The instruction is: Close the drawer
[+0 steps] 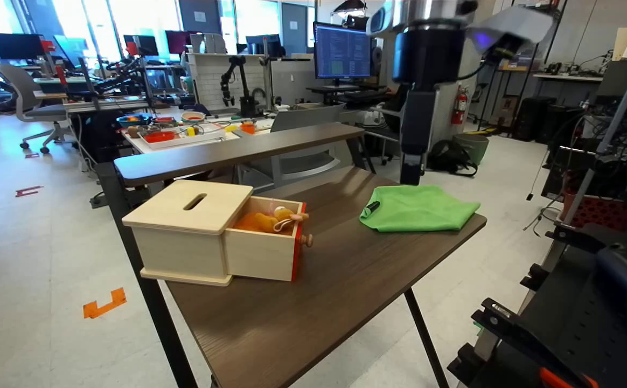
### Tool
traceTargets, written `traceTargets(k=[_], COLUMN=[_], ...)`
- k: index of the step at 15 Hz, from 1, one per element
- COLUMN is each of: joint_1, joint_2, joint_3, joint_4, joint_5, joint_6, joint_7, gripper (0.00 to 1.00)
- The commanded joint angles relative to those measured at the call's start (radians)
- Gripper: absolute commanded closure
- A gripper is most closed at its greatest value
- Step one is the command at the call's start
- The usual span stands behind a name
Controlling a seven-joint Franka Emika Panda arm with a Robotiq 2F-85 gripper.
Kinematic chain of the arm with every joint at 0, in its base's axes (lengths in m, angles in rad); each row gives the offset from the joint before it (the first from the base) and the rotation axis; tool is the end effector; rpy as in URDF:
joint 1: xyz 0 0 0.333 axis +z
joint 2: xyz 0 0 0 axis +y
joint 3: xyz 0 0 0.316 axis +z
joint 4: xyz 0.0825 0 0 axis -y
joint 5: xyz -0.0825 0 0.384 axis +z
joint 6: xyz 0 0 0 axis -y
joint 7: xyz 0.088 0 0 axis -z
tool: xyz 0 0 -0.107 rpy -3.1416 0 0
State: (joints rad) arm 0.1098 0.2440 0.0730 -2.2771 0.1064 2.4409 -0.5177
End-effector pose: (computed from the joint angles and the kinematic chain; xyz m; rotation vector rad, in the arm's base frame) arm 0.5171 0.0963 0.2419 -2.9020 -0.9215 0.0993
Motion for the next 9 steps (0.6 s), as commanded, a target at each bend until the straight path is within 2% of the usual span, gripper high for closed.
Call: traceTargets(k=[1, 3, 7, 9], joint_1=[-0.035, -0.041, -0.039, -0.056], joint_2=[0.044, 0.085, 0.072, 0.115], joint_3=[0.035, 0.042, 0.041, 0.064], joint_4=[0.032, 0.053, 0.042, 0.063], joint_5=[-0.036, -0.048, -0.059, -0.029], joint_6=[0.011, 0.017, 0.044, 0.074], joint_7=[0.032, 0.048, 0.056, 0.006], gripper=[0.00, 0.00, 0.00, 0.00])
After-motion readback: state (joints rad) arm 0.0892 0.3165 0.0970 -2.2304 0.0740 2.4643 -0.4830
